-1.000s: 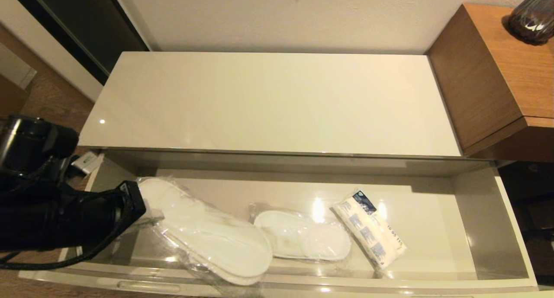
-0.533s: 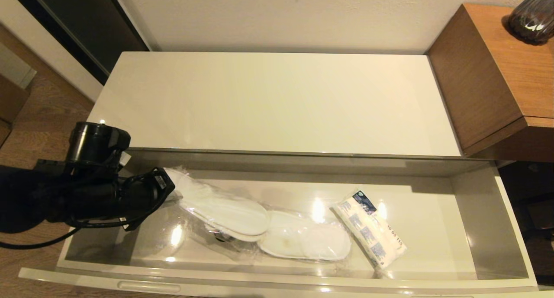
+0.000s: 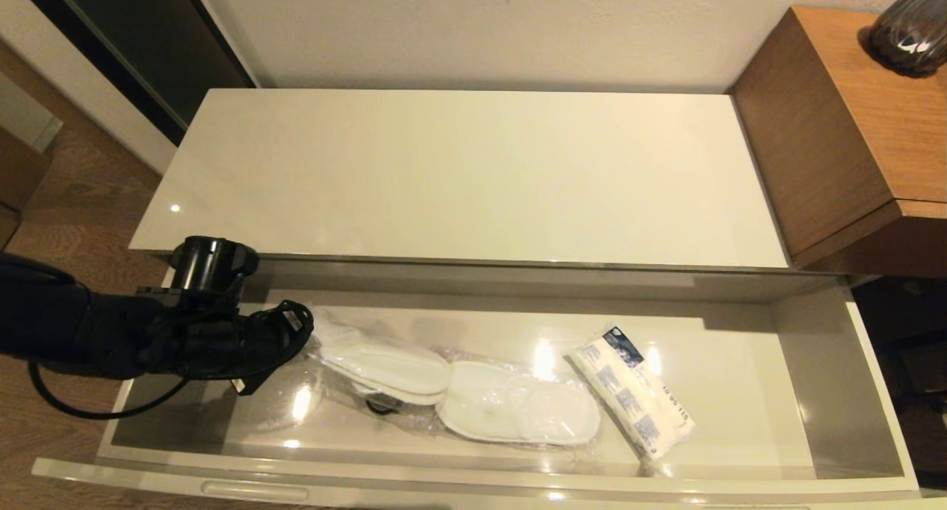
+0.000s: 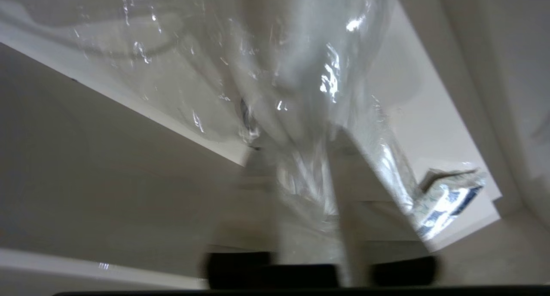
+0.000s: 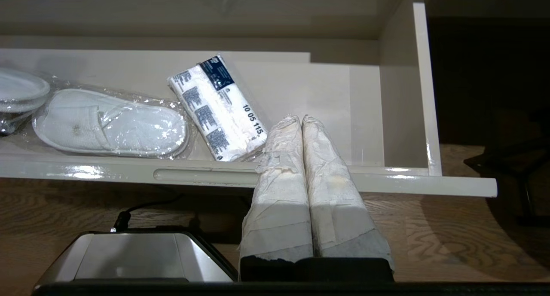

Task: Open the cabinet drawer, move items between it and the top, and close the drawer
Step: Put the disposable slippers in the drawer

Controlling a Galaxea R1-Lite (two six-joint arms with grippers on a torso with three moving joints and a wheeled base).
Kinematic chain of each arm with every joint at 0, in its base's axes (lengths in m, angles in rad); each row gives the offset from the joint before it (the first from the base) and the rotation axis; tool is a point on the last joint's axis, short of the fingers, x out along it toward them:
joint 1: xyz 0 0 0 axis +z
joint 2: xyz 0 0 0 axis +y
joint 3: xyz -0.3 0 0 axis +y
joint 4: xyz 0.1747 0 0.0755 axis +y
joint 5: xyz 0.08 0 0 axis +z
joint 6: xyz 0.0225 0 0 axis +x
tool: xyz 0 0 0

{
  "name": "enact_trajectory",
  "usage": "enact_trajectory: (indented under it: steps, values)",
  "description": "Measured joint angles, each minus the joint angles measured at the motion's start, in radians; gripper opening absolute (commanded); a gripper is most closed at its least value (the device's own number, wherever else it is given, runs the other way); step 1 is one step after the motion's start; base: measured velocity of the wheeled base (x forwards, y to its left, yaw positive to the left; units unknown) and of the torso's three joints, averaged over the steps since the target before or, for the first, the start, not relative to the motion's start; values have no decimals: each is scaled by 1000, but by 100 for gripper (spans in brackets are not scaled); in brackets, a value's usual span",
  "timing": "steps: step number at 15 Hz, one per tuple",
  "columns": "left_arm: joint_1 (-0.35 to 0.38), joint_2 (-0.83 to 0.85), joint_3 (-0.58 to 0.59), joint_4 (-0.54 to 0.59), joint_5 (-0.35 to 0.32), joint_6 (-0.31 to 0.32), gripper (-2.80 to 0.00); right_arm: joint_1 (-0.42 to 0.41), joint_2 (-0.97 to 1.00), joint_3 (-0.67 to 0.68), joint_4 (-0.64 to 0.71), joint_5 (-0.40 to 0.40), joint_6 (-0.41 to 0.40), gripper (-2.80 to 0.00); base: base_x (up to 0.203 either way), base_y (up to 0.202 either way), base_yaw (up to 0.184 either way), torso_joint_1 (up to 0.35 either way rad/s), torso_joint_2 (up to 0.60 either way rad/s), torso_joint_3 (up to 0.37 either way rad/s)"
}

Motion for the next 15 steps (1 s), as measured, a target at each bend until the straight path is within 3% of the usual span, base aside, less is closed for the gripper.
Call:
enact_trajectory:
  steps: [4, 8, 11, 15]
  values:
    - [4, 28, -13, 4, -1, 1, 0, 0, 0, 0, 0, 0, 0, -280, 0, 0, 0, 0, 0, 0]
    - [3, -91, 42, 38, -1, 4, 0, 0, 0, 0, 0, 0, 1, -280, 0, 0, 0, 0, 0, 0]
    - [2, -290, 78, 168, 0, 30, 0, 0, 0, 0, 0, 0, 1, -280, 0, 0, 0, 0, 0, 0]
    - [-1, -572, 100, 427, 2, 79, 0, 0, 0, 0, 0, 0, 1, -280, 0, 0, 0, 0, 0, 0]
